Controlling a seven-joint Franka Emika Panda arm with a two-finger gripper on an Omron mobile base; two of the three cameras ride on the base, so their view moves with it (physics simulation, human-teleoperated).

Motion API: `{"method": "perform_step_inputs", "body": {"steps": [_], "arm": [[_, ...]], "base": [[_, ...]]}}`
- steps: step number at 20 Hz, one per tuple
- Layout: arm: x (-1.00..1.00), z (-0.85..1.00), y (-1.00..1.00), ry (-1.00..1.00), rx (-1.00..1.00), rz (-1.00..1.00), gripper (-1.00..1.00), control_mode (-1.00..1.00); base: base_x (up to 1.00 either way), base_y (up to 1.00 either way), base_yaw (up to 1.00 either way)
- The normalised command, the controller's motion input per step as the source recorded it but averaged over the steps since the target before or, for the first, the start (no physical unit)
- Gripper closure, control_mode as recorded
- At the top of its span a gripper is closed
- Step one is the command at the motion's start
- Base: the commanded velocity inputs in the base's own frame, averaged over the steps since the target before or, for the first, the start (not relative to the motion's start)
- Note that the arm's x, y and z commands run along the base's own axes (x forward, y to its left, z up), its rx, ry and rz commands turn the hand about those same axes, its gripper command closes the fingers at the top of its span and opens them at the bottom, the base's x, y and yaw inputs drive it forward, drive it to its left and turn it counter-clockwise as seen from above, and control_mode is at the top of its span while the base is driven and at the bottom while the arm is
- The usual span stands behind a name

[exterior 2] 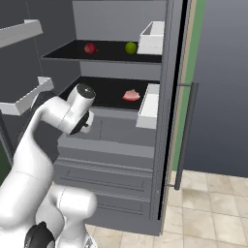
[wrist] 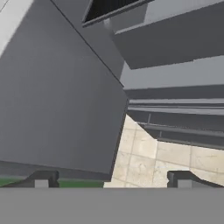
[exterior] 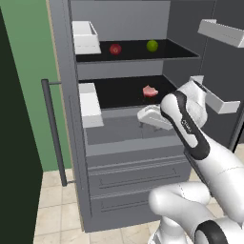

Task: Open the fridge, remove the pear, lime, and steak, and place them on any counter.

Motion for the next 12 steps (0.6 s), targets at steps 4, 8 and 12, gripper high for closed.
{"method": "perform_step_inputs", "body": {"steps": [4, 8, 12], "arm": [[-0.24, 0.41, -0.69, -0.01, -0.40, -0.17, -1.00, -1.00], [-0.17, 0.54, -0.24, 0.00, -0.22, -0.16, -1.00, -1.00], [-0.07, 0.41, -0.12, 0.03, -0.15, -0.12, -1.00, -1.00]], "base": [[0.00, 0.00, 0.00], [0.00, 0.00, 0.00], [0.00, 0.00, 0.00]]}}
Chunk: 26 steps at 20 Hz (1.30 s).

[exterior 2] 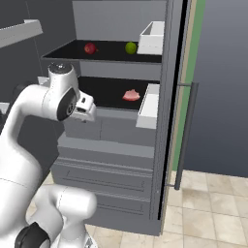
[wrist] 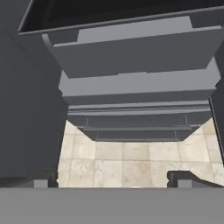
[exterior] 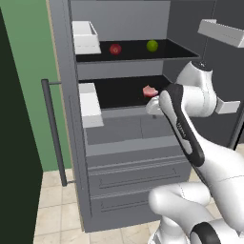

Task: Open the fridge, remove the pear, lime, and steak, and place them on any counter.

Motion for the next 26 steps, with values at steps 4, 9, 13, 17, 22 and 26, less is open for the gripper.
{"method": "perform_step_inputs", "body": {"steps": [4, 9, 13, 17, 22, 26], "arm": [[-0.09, 0.32, -0.17, 0.02, -0.11, -0.15, -1.00, -1.00], [-0.38, 0.12, -0.45, -0.03, -0.07, -0.14, -1.00, -1.00], [-0.38, 0.23, -0.30, -0.05, -0.07, -0.08, -1.00, -1.00], [-0.30, 0.30, -0.15, -0.04, -0.09, -0.05, -1.00, -1.00], [-0.20, 0.50, -0.12, -0.04, -0.11, 0.00, -1.00, -1.00], [-0.09, 0.48, -0.01, 0.00, -0.11, 0.00, -1.00, -1.00]], "base": [[0.00, 0.00, 0.00], [0.00, 0.00, 0.00], [0.00, 0.00, 0.00], [0.00, 0.00, 0.00], [0.00, 0.00, 0.00], [0.00, 0.00, 0.00]]}}
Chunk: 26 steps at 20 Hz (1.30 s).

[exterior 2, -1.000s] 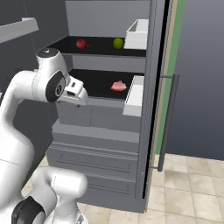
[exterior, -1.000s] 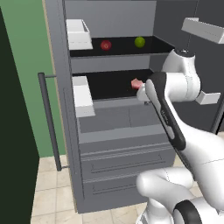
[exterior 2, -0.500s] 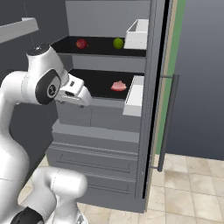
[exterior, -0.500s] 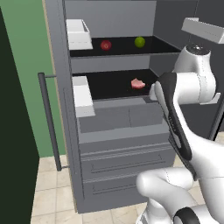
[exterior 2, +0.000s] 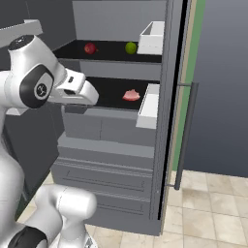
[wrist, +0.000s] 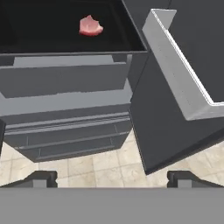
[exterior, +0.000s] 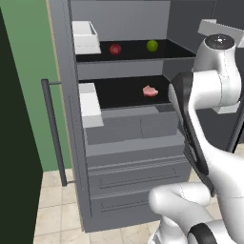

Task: Open the fridge, remove the pear, lime, and steak, and place them on any counter.

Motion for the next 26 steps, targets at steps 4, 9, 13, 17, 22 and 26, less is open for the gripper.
{"method": "perform_step_inputs", "body": {"steps": [4, 9, 13, 17, 22, 26], "arm": [[-0.01, 0.26, 0.00, -0.01, -0.10, 0.00, -1.00, -1.00], [-0.03, 0.10, 0.00, -0.01, -0.07, 0.03, -1.00, -1.00], [0.04, -0.02, -0.06, 0.00, -0.06, 0.17, -1.00, -1.00], [0.06, -0.03, -0.04, 0.00, 0.00, 0.06, -1.00, 1.00], [0.00, 0.00, 0.00, 0.00, 0.00, 0.00, -1.00, 1.00], [0.00, 0.00, 0.00, 0.00, 0.00, 0.00, -1.00, 1.00]], "base": [[0.00, 0.00, 0.00], [0.00, 0.00, 0.00], [0.00, 0.00, 0.00], [0.27, -0.10, 0.12], [0.58, -0.01, 0.13], [0.55, -0.05, 0.08]]}}
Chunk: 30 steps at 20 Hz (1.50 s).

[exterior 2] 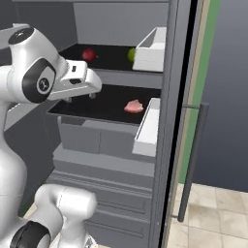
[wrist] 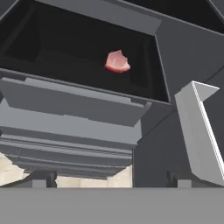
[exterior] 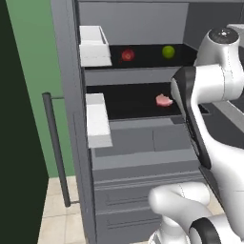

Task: Open the fridge, remove the pear, lime, and steak, and place them on any counter.

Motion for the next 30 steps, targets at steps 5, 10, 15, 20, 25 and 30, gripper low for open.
{"method": "perform_step_inputs", "body": {"steps": [5, 10, 15, 20, 25, 30], "arm": [[0.00, 0.00, 0.00, 0.00, 0.00, 0.00, -1.00, 1.00], [0.00, 0.00, 0.00, 0.00, 0.00, 0.00, -1.00, 1.00], [0.00, 0.00, 0.00, 0.00, 0.00, 0.00, -1.00, 1.00], [0.00, 0.00, 0.00, 0.00, 0.00, 0.00, -1.00, 1.00], [0.00, 0.00, 0.00, 0.00, 0.00, 0.00, -1.00, 1.00], [0.00, -0.19, 0.00, -0.01, -0.01, 0.00, -1.00, -1.00]], "base": [[0.26, -0.20, 0.00], [0.56, -0.07, 0.00], [0.61, -0.01, 0.00], [0.65, 0.00, 0.00], [0.11, -0.01, 0.00], [0.00, 0.00, 0.00]]}}
